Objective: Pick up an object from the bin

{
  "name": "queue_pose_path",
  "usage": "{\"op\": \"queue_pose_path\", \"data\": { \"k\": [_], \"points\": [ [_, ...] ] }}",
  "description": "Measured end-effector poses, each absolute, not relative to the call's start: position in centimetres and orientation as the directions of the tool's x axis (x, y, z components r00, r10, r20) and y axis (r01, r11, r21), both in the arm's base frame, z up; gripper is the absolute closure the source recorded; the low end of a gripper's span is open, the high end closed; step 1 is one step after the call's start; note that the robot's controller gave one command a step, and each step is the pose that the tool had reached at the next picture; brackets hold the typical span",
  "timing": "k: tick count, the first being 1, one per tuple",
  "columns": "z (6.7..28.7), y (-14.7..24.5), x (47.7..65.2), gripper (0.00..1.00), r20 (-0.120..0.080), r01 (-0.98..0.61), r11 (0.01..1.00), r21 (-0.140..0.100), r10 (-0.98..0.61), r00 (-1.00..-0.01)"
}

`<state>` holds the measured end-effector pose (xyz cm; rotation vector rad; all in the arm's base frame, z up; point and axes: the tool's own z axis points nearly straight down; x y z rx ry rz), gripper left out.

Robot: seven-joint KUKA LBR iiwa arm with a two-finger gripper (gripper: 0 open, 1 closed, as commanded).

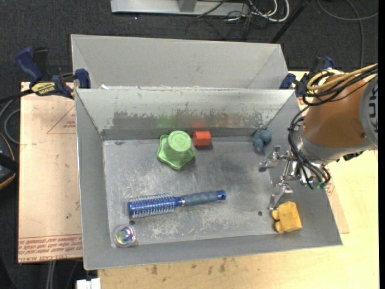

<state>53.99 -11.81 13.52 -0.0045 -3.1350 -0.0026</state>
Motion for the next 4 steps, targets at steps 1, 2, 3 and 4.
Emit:
{"op": "queue_pose_path", "data": {
  "k": [1,2,3,4],
  "points": [
    [7.5,-5.8,49.8,0.00,-0.012,-0.254,0.967,-0.005,-0.254,-0.967],
    [8.5,4.3,55.8,0.00,-0.009,-0.412,0.911,0.002,-0.412,-0.911],
    [8.4,3.9,55.6,1.00,-0.003,-0.406,0.914,0.000,-0.406,-0.914],
    [23.6,5.3,56.8,1.00,-0.010,-0.435,0.900,-0.003,-0.435,-0.900]
  ]
}}
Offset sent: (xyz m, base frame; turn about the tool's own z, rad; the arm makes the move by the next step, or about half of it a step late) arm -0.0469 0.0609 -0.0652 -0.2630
